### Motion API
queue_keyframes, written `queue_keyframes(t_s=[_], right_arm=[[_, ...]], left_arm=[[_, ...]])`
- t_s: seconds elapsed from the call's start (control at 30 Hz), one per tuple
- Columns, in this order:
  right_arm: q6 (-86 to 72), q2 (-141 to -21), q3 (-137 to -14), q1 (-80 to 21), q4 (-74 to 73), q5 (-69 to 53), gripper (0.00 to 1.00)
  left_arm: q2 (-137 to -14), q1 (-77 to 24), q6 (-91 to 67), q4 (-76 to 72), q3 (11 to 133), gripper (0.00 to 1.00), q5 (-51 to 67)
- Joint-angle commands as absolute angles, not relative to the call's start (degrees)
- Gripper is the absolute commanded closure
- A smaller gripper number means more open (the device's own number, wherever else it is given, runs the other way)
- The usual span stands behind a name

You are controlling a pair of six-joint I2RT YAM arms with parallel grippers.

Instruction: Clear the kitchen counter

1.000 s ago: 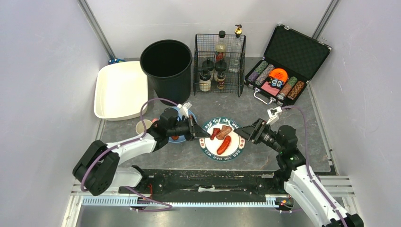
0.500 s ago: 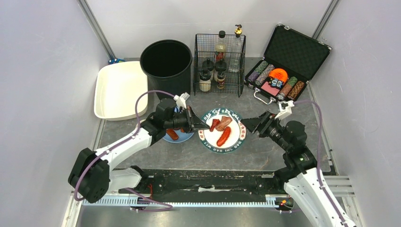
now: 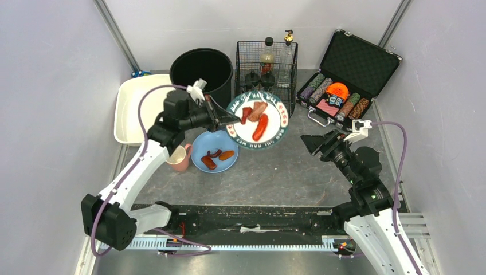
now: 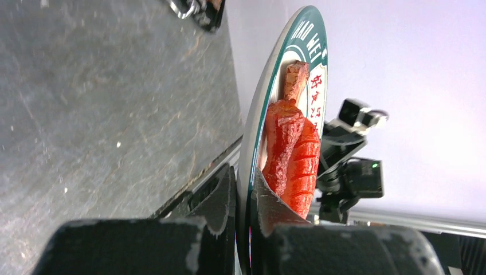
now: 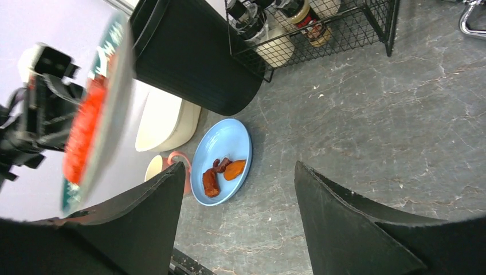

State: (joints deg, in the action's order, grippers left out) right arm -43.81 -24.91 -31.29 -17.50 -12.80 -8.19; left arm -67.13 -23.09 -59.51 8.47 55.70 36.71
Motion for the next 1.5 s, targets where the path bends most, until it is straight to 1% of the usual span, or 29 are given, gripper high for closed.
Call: queue_keyframes(t_s=[0.0, 0.2, 0.5, 0.9, 1.0, 1.23, 1.47], right_arm=[[-43.7, -24.61, -31.65, -17.44, -12.03, -5.73, 0.28], [-42.98, -25.69, -31.42, -17.49, -11.09, -6.19, 0.29], [-42.01, -26.79, -30.4, -17.49, -9.58, -8.33, 0.29], [-39.6, -28.39, -31.38, -17.43, -9.58, -11.09, 0.3], [-39.04, -28.63, -31.46, -17.47, -9.65, -11.7, 0.3], [-38.23, -29.1, -31.46, -17.47, -9.58, -12.8, 0.3], [-37.7, -28.26, -31.16, -17.49, -9.67, -13.22, 0.3]], left_arm=[[-67.61, -18.67, -62.17, 9.84, 65.71, 0.98, 40.47], [-70.61, -12.68, -64.37, 10.53, 72.42, 0.98, 38.88], [-77.37, -7.82, -64.36, 13.6, 82.6, 0.98, 35.6], [-82.85, -0.14, -63.78, 17.05, 88.89, 0.98, 28.83], [-83.78, 2.8, -61.87, 19.98, 91.58, 0.98, 26.77], [-84.93, 4.8, -54.89, 28.01, 98.17, 0.98, 19.81], [-86.27, 5.27, -49.56, 30.92, 99.87, 0.98, 15.27]])
